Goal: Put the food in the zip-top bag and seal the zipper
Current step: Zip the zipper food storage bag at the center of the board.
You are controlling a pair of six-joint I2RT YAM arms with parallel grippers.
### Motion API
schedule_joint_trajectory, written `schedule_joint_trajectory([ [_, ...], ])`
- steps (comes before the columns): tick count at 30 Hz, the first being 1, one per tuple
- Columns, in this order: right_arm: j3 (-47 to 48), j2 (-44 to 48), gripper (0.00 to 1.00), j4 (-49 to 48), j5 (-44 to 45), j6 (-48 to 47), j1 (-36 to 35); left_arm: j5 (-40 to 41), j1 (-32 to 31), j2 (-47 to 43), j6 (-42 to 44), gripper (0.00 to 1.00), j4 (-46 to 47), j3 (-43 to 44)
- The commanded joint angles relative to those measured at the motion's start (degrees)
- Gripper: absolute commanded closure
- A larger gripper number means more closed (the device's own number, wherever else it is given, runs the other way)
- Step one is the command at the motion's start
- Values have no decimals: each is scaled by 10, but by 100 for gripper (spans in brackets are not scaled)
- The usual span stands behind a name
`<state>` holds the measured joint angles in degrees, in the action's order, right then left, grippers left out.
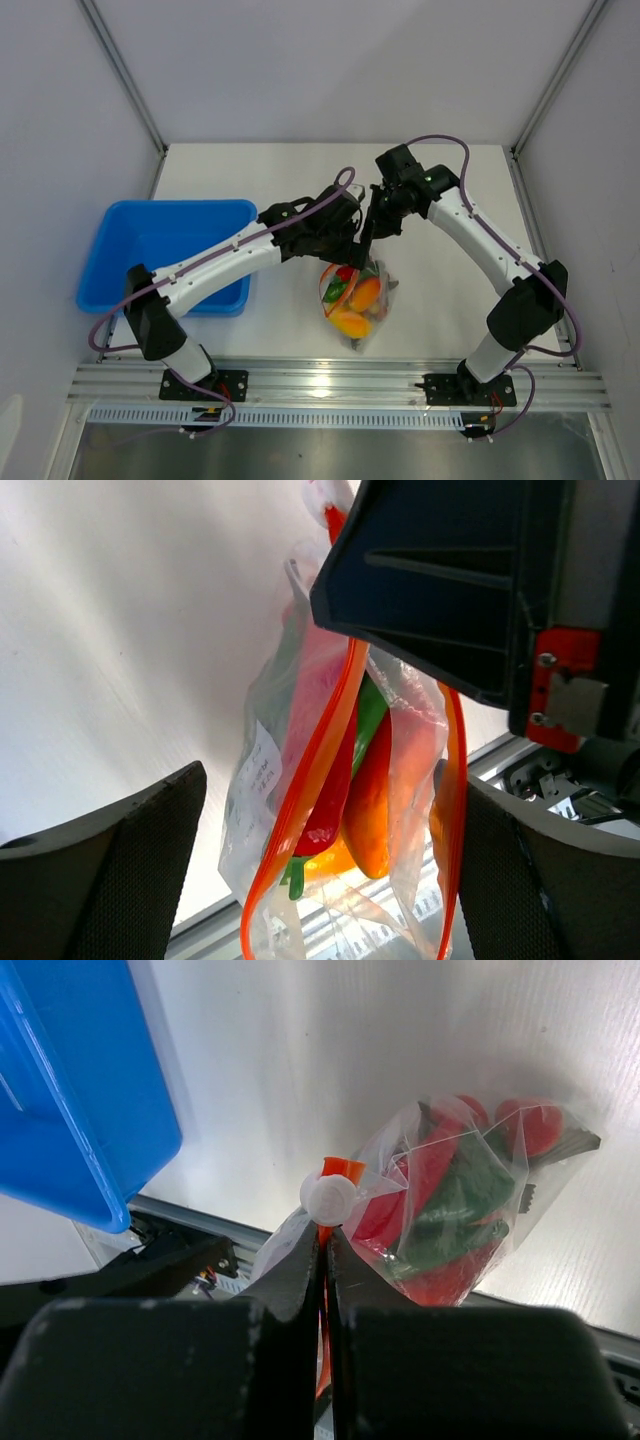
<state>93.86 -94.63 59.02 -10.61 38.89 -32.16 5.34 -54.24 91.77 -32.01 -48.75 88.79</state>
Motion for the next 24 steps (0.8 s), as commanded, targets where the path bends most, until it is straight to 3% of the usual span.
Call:
schedule_joint_trajectory([
  [1,-5,26,100,-17,-15,10,3,-16,-3,-23,4,14,37,-3],
  [3,-5,26,100,-22,-15,9,2,-37,-3,-21,5,26,48,-8],
  [4,-5,25,100,-21,-12,9,3,-43,-3,-22,5,39,53,-13],
  [7,-4,24,100,-20,-9,10,4,-73,-2,-20,7,56,73,-21],
  [13,-3,26,97,-22,-17,10,10,-109,1,-11,6,69,82,-27],
  [15,-7,31,90,-23,-19,10,16,-114,4,-15,6,77,88,-33],
  [17,-11,38,75,-26,-18,7,20,-119,8,-22,8,91,88,-41],
  [19,-16,43,63,-27,-20,1,29,-129,19,-26,10,99,90,-49],
  [24,-43,66,42,-47,-49,-42,47,-161,44,-56,34,99,96,-80],
])
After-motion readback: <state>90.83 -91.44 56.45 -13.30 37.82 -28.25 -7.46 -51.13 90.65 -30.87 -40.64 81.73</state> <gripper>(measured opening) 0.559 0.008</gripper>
